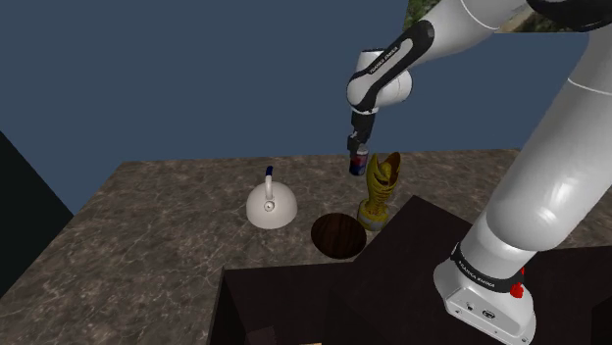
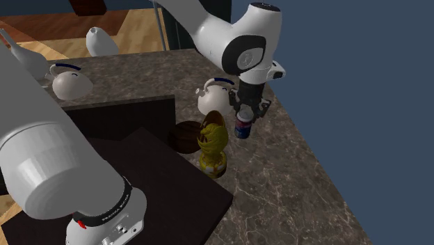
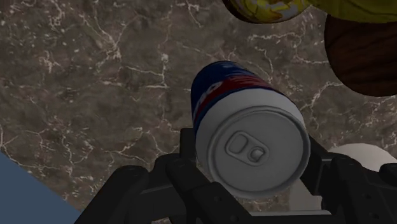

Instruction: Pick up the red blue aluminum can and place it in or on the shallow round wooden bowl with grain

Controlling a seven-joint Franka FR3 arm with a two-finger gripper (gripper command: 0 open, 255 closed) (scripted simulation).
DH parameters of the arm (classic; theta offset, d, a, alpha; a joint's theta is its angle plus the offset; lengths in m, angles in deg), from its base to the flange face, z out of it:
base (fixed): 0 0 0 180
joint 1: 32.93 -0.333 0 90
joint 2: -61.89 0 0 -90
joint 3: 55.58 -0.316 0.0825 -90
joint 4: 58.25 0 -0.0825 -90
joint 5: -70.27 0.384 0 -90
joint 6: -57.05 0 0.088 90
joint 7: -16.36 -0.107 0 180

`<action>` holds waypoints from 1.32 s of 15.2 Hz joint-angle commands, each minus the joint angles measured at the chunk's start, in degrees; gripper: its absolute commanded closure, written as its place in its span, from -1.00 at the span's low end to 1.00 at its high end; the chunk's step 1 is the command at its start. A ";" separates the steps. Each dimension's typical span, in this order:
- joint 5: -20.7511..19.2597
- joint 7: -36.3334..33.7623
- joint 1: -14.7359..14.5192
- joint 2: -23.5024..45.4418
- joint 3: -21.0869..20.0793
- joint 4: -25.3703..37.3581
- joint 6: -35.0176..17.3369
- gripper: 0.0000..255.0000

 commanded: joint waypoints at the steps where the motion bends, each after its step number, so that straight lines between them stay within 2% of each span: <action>1: -1.05 -3.37 -1.30 -3.01 -1.20 -3.57 -0.69 1.00; 9: -2.23 -15.80 -6.00 -13.48 -7.88 -13.74 -0.43 1.00; 17: 1.28 -28.02 -12.52 -21.34 -16.55 -19.67 1.46 1.00; 20: 1.26 -28.03 -12.50 -19.05 -16.61 -20.50 -1.65 1.00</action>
